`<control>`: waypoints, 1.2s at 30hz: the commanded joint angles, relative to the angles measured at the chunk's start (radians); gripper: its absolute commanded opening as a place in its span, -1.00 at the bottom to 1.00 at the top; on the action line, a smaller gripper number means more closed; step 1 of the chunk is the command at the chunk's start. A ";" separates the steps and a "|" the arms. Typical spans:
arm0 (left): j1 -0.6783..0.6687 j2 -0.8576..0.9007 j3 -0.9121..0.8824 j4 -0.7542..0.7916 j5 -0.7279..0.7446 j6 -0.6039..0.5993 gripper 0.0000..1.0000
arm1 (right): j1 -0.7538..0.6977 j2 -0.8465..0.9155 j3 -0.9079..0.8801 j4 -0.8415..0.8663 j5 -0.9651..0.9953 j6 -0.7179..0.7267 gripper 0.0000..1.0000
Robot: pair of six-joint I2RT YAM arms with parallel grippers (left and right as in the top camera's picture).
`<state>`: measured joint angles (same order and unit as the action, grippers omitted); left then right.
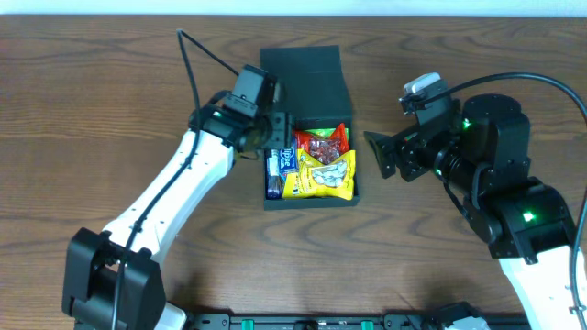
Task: Pack container
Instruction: 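Lower the Eclipse tin into the box beside the chocolate bar, then release the tin and raise both grippers to the box lid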
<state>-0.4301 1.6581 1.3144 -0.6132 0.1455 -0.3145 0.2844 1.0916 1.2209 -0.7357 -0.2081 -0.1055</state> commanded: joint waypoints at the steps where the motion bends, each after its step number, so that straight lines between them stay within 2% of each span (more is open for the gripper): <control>1: 0.051 0.008 0.018 0.017 -0.024 0.024 0.20 | -0.008 0.026 0.009 -0.001 0.003 0.004 0.50; 2: 0.068 0.008 0.018 0.024 -0.023 0.024 0.07 | -0.008 0.043 0.009 -0.002 0.008 0.004 0.18; 5: 0.111 0.008 0.018 0.048 -0.023 0.023 -0.24 | -0.009 0.103 0.009 -0.001 0.011 0.016 -0.40; 9: 0.157 0.008 0.018 0.080 -0.023 0.023 -0.38 | -0.010 0.192 0.009 0.007 0.029 0.049 -0.92; 17: 0.214 0.008 0.018 0.165 -0.026 0.024 -0.56 | -0.049 0.346 0.009 0.084 0.029 0.094 -0.97; 22: 0.227 0.009 0.018 0.224 -0.026 0.024 -0.88 | -0.106 0.430 0.009 0.144 0.028 0.166 -0.97; 31: 0.232 0.060 0.018 0.316 -0.017 0.053 -0.88 | -0.159 0.579 0.009 0.235 -0.037 0.239 -0.98; 36: 0.256 0.146 0.018 0.371 0.090 0.028 -0.88 | -0.183 0.666 0.009 0.307 -0.106 0.301 -0.98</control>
<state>-0.1947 1.7519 1.3144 -0.2607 0.1642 -0.2836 0.1276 1.7184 1.2221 -0.4492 -0.2470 0.1375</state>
